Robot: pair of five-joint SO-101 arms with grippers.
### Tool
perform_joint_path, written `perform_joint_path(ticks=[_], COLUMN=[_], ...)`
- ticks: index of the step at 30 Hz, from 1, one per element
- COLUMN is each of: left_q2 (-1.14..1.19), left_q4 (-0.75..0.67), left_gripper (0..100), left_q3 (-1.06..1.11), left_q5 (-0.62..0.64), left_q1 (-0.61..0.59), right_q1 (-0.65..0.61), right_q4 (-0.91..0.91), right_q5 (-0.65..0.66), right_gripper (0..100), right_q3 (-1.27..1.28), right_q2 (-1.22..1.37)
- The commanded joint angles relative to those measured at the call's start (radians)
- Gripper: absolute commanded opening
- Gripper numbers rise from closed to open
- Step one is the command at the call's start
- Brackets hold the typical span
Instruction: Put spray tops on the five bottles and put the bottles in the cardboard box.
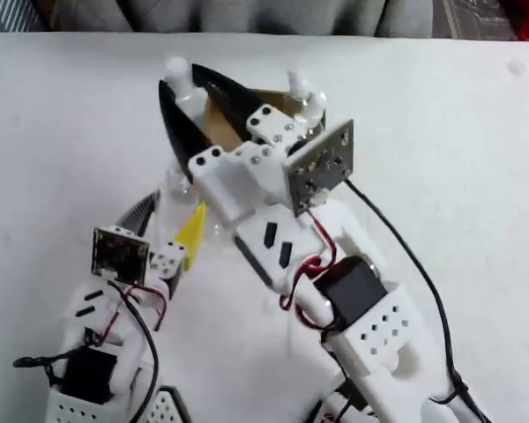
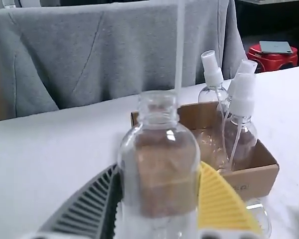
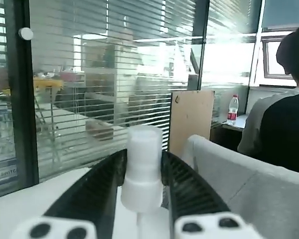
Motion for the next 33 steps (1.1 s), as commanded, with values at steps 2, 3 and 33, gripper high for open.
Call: perform_joint_path(ticks=[2, 3, 33], left_q2=[-0.010, -0.010, -0.010], left_q4=[-0.035, -0.035, -0.109], left_gripper=[2, 2, 2], left_q3=[-0.009, -0.009, 0.041], left_q5=[0.002, 0.002, 0.002], left_q1=[-0.008, -0.008, -0.045], right_q1=[-0.010, -0.010, 0.024], right_q4=[0.008, 0.008, -0.065], right_q5=[0.015, 0.015, -0.071], right_gripper=[1.6, 1.6, 1.6], right_q3=[-0.055, -0.055, -0.055], right_q2=[-0.001, -0.001, 0.031])
